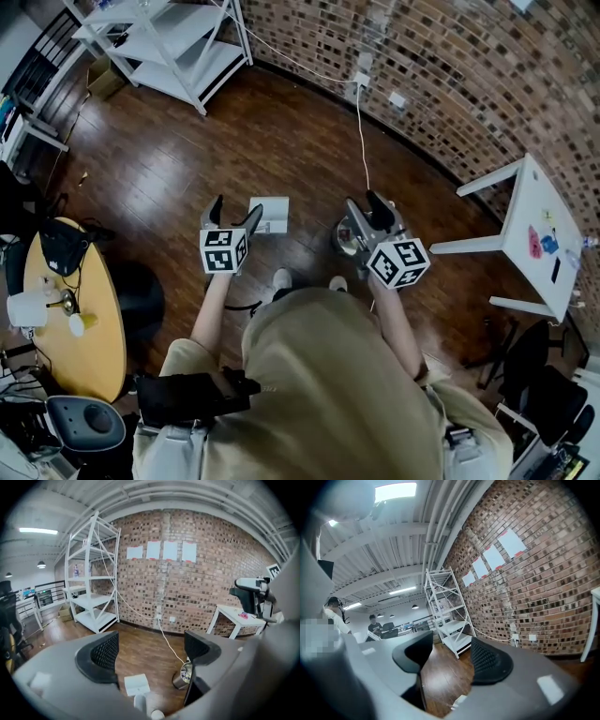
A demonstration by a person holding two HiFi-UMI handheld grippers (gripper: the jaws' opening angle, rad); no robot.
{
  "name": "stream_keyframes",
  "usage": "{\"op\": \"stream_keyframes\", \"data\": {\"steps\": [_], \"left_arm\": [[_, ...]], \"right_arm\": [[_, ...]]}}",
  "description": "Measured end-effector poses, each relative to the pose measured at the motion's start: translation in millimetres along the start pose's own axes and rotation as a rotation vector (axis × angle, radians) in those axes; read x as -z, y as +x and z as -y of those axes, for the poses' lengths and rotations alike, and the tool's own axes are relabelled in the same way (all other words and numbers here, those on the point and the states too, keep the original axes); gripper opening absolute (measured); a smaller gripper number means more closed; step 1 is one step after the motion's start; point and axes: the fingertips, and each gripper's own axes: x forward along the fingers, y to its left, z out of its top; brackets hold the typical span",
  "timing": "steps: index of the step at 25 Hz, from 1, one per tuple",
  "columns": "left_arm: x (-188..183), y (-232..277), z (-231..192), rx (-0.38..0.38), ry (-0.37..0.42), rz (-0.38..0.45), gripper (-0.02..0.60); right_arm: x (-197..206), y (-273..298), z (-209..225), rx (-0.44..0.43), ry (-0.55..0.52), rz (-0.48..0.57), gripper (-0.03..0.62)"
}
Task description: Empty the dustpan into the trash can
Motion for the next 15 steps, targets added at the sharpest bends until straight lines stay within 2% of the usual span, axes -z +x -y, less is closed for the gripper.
{"op": "stream_keyframes", "data": {"steps": [6, 10, 15], "left_arm": [[-63, -17, 28, 0.082, 0.063, 0.159, 0.433], [-97, -32, 43, 0.129, 0.094, 0.244, 0.433], [-126, -51, 55, 0.166, 0.151, 0.329, 0.433]], "right_arm": [[-18, -17, 2, 0.137, -0.133, 0.103, 0.253], [-27, -33, 5, 0.233, -0.173, 0.158, 0.268], [-28, -48, 3, 0.352, -0.233, 0.177, 0.323]]}}
